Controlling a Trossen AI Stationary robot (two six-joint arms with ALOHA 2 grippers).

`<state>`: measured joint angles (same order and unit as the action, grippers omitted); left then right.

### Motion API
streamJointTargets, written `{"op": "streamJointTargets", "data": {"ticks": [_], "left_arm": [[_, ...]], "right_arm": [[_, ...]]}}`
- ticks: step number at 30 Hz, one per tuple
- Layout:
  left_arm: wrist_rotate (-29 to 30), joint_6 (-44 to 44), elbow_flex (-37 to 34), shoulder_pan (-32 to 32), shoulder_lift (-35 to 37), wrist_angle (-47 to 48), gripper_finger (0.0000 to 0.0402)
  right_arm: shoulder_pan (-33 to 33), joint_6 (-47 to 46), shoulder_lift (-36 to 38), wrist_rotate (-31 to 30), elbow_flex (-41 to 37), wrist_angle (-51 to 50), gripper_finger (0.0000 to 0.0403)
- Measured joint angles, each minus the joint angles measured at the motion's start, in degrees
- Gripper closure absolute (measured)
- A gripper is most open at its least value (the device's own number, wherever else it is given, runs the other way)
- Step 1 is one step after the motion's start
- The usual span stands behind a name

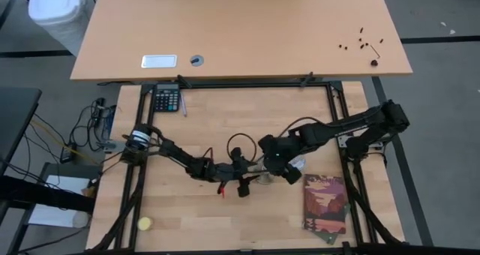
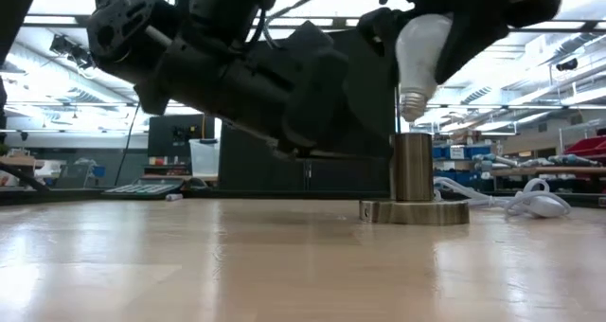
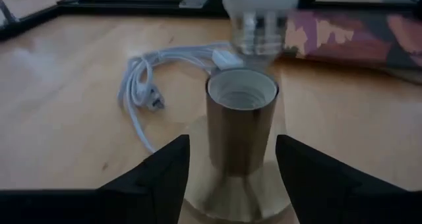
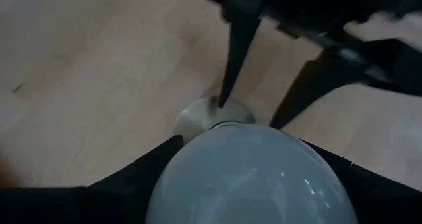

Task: Screw lightbulb
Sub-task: Insert the lightbulb into the lamp socket

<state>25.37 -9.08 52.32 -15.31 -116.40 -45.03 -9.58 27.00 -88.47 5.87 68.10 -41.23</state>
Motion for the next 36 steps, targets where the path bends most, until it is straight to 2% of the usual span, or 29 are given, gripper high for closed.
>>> {"op": "streamJointTargets", "data": {"ticks": [13, 22, 30, 36], "left_arm": [[0.2, 2.6, 6.8, 0.7, -7.7, -2.9, 0.0172], [0.5, 3.2, 7.6, 1.4, -8.5, -2.8, 0.0173], [0.5, 4.3, 7.5, 1.4, -8.5, -3.0, 0.0205], [0.5, 4.1, 7.5, 1.4, -8.5, -2.9, 0.021]], "right_arm": [[0.9, 0.2, -0.6, 3.3, -0.1, 0.7, 0.0135], [1.4, 0.2, -0.6, 3.4, -0.1, 0.7, 0.0135], [2.3, 0.2, -1.9, 3.3, -0.1, 1.2, 0.0135], [2.3, 0.1, -3.3, 3.3, 0.0, 3.5, 0.0135]]}}
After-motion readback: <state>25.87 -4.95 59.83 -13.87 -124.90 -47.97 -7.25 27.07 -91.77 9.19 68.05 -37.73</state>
